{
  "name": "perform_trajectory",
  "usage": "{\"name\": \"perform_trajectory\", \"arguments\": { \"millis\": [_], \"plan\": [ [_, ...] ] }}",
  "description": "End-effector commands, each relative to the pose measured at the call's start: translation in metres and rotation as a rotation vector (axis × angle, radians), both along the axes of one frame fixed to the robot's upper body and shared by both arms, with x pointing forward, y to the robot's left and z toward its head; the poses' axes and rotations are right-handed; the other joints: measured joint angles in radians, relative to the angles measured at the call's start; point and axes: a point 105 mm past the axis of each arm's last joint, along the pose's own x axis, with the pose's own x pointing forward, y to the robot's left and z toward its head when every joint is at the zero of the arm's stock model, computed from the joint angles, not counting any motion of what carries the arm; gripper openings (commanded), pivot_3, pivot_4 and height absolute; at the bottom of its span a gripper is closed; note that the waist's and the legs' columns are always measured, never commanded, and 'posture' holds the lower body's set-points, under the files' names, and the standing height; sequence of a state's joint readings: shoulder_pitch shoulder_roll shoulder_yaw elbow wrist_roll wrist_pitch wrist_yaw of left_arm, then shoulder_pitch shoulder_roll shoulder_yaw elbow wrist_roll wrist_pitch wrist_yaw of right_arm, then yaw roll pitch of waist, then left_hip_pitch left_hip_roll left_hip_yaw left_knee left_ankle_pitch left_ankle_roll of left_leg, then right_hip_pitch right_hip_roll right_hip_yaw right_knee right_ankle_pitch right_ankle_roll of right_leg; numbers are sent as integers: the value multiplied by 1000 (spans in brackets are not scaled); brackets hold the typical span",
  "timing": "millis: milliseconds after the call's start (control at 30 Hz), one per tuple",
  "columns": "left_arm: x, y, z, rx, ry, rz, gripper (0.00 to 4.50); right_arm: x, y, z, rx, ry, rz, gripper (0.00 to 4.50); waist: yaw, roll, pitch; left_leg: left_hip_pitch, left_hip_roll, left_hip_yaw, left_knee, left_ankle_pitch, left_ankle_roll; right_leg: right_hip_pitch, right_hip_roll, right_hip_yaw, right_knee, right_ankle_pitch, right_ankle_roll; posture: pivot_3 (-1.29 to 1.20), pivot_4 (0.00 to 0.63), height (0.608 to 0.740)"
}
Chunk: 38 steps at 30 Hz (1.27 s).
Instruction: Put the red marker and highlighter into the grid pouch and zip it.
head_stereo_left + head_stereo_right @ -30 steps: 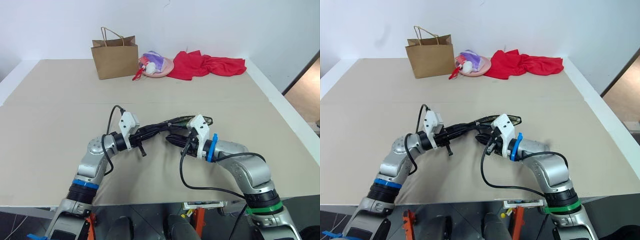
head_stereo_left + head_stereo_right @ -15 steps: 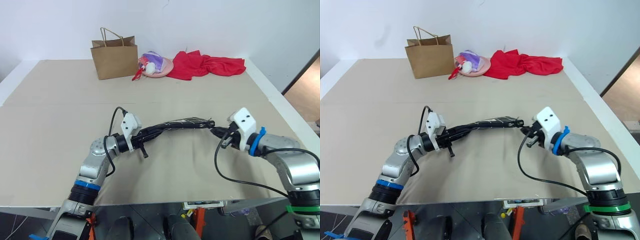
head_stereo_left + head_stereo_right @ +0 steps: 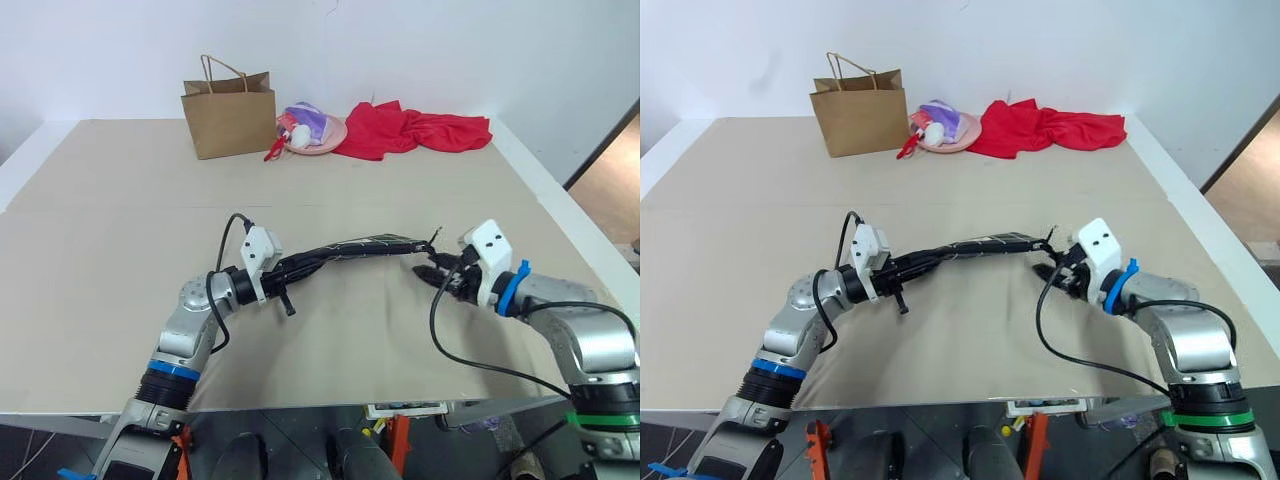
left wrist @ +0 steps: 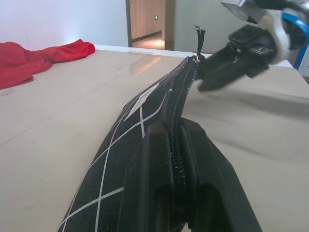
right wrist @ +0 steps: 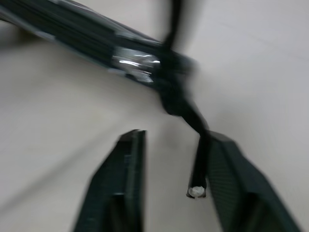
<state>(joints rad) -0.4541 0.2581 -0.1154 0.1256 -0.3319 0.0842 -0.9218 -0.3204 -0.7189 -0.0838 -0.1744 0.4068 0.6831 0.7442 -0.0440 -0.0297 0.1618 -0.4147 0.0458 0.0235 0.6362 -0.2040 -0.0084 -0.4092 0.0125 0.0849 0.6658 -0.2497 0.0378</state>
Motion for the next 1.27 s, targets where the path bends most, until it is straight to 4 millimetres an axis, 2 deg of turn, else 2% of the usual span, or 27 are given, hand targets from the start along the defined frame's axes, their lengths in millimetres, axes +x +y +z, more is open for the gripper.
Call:
{"name": "perform_trajectory", "arguments": {
  "millis": [33,233,267,300,333,400,433,467,500,600,700,767,833,933,1067,1267],
  "plan": [
    [-2,0,19,-34,-82,-26,0,-23,-8,21,56,6,69,3649,0,0,0,0,0,0,0,0,0,0,0,0,0,0,0,0,150,740],
    [-5,1,20,-1,-110,-100,0,-53,-49,34,0,37,30,3649,16,0,0,-1,-1,0,0,0,0,0,-1,0,-1,-1,1,0,150,740],
    [-5,2,18,9,-100,-120,406,-57,-57,35,-16,38,12,3706,16,0,0,-1,-1,0,0,0,0,0,-1,0,-1,-1,1,0,150,740],
    [-7,4,16,18,-86,-146,406,-60,-63,37,-24,39,-1,3706,17,0,0,-1,-1,0,0,0,0,0,-1,0,-1,-1,1,0,150,740],
    [-12,4,15,21,-74,-192,956,-63,-66,38,-29,41,-8,3725,18,0,0,-1,-1,-1,0,0,0,0,-1,-1,-1,-1,1,0,150,740],
    [-21,2,14,13,-48,-257,1698,-66,-69,38,-38,45,-14,3725,13,0,0,0,-1,-1,0,0,0,0,0,-1,0,-1,0,0,150,740],
    [-22,1,16,5,-45,-270,1777,-67,-71,37,-39,43,-21,3725,12,0,0,1,0,0,0,0,0,0,0,0,0,-1,0,0,150,740],
    [-21,0,18,-8,-48,-263,2365,-67,-72,37,-39,41,-28,3725,11,0,0,1,0,0,0,0,0,0,0,0,0,-1,0,0,150,740],
    [-20,0,19,-18,-51,-253,2513,-67,-72,37,-37,38,-33,3725,10,0,0,1,0,0,0,0,0,1,0,0,0,-1,0,0,150,740],
    [-19,3,24,-51,-22,-222,3399,-66,-71,35,-31,36,-35,3725,11,0,0,1,0,0,0,0,0,1,0,0,0,0,0,0,150,740],
    [-35,18,37,-132,138,-284,3399,-63,-71,33,-30,35,-35,3725,10,0,0,1,0,0,1,0,0,1,0,0,0,0,0,0,150,740],
    [-38,30,37,-117,162,-265,3399,-61,-72,33,-29,33,-36,3725,4,0,0,1,0,0,0,0,0,1,0,0,0,0,0,0,150,740],
    [-29,49,28,-48,202,-116,3399,-59,-76,35,-26,26,-40,3725,-1,0,0,1,1,0,0,0,0,1,0,-1,0,-1,-1,0,150,740],
    [-23,71,27,-17,220,26,3399,-57,-81,38,-9,4,-49,3725,-1,0,0,3,0,-1,-1,0,0,2,0,-1,0,-1,-1,0,150,740],
    [-8,122,33,-82,254,286,3399,-52,-94,42,58,-31,-91,3725,-1,-2,1,3,0,1,0,0,0,2,-1,0,0,-1,-1,0,150,740],
    [-14,140,37,-144,254,362,3399,-45,-94,31,80,-23,-97,3725,0,-2,1,3,1,1,-1,-1,0,2,-1,0,0,-2,-1,0,150,740]
  ]
}}
